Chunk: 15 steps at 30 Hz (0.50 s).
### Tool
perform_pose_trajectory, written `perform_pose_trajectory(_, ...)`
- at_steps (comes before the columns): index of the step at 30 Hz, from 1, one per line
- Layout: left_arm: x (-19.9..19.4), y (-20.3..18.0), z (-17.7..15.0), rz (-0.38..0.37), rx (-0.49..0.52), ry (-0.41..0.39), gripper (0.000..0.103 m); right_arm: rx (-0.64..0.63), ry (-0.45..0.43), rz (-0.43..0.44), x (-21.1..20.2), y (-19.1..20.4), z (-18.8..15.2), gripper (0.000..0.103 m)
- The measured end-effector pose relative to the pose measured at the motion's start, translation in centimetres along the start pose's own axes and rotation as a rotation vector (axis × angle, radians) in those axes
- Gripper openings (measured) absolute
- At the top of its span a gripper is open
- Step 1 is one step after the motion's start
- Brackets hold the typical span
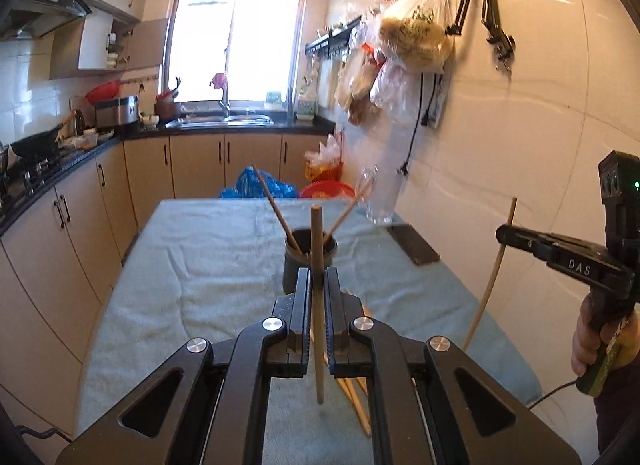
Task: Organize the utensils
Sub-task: 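Carry the chopstick upright into the grey holder and open the left tool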
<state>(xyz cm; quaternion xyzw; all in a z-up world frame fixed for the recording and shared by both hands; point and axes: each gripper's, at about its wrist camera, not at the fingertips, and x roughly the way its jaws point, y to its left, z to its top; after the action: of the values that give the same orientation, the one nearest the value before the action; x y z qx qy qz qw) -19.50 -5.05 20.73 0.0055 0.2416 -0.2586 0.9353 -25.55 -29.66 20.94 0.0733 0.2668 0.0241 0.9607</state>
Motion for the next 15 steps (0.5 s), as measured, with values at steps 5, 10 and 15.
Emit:
perform_pose_trajectory(5, 1.8, 0.5, 3.2, 0.006, -0.013, -0.03, 0.005, 0.008, -0.032, 0.024, 1.8, 0.7, 2.8, 0.006)
perform_pose_trajectory(10, 3.9, 1.1, 7.1, 0.007, -0.042, -0.067, 0.005, 0.036, -0.083, 0.054, 4.4, 1.2, 6.6, 0.007)
perform_pose_trajectory(15, 6.5, 2.0, 11.8, 0.027, -0.074, -0.115, 0.005, 0.084, -0.166, 0.068, 7.1, 1.7, 10.4, 0.007)
